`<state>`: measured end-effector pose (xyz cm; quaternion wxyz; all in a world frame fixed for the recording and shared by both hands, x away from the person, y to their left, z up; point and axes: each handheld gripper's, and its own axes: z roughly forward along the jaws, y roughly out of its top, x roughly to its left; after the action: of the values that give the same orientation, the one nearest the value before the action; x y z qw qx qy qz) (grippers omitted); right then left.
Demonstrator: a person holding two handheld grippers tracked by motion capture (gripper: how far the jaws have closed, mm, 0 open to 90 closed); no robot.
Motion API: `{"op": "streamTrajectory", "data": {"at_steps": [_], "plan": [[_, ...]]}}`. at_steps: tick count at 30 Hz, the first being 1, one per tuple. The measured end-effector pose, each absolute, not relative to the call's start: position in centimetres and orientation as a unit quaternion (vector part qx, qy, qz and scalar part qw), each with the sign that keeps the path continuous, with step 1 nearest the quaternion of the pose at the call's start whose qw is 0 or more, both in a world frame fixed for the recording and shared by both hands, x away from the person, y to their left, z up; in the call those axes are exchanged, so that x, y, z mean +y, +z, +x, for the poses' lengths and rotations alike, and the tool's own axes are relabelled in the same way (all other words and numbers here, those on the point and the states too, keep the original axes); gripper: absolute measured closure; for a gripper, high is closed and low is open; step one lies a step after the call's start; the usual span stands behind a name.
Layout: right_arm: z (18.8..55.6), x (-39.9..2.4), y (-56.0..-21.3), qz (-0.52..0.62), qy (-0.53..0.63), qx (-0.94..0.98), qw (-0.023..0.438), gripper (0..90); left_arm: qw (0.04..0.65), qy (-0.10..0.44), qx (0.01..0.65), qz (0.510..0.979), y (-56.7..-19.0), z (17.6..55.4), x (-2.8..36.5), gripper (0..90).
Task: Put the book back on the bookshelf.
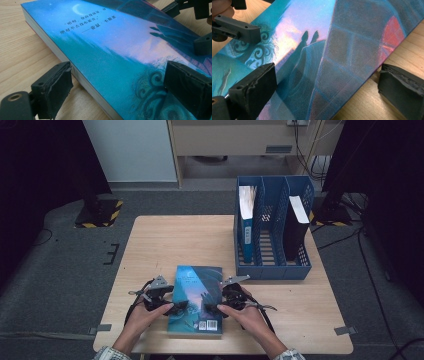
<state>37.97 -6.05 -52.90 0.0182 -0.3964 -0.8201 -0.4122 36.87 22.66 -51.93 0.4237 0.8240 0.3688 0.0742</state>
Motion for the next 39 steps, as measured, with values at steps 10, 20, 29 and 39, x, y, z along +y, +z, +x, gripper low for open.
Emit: {"op": "streamTrajectory", "data": {"at_steps": [10,20,29,39], "plan": [[37.5,-5.3,-52.8,-0.383,-0.416,-0.824,0.037,7.1,0.426,0.080,0.377,0.819,-52.0,36.9,23.7,9.3],[37.5,-4.9,-53.0,-0.377,-0.422,-0.824,0.035,2.9,0.429,0.077,0.379,0.817,-52.0,36.9,24.1,11.9],[38.1,-4.9,-52.9,-0.388,-0.419,-0.820,0.035,5.5,0.428,0.068,0.392,0.812,-51.7,36.8,24.3,22.0],[38.6,-5.4,-52.8,-0.400,-0.423,-0.812,0.045,11.8,0.424,0.071,0.390,0.814,-51.6,36.6,24.2,22.6]]}}
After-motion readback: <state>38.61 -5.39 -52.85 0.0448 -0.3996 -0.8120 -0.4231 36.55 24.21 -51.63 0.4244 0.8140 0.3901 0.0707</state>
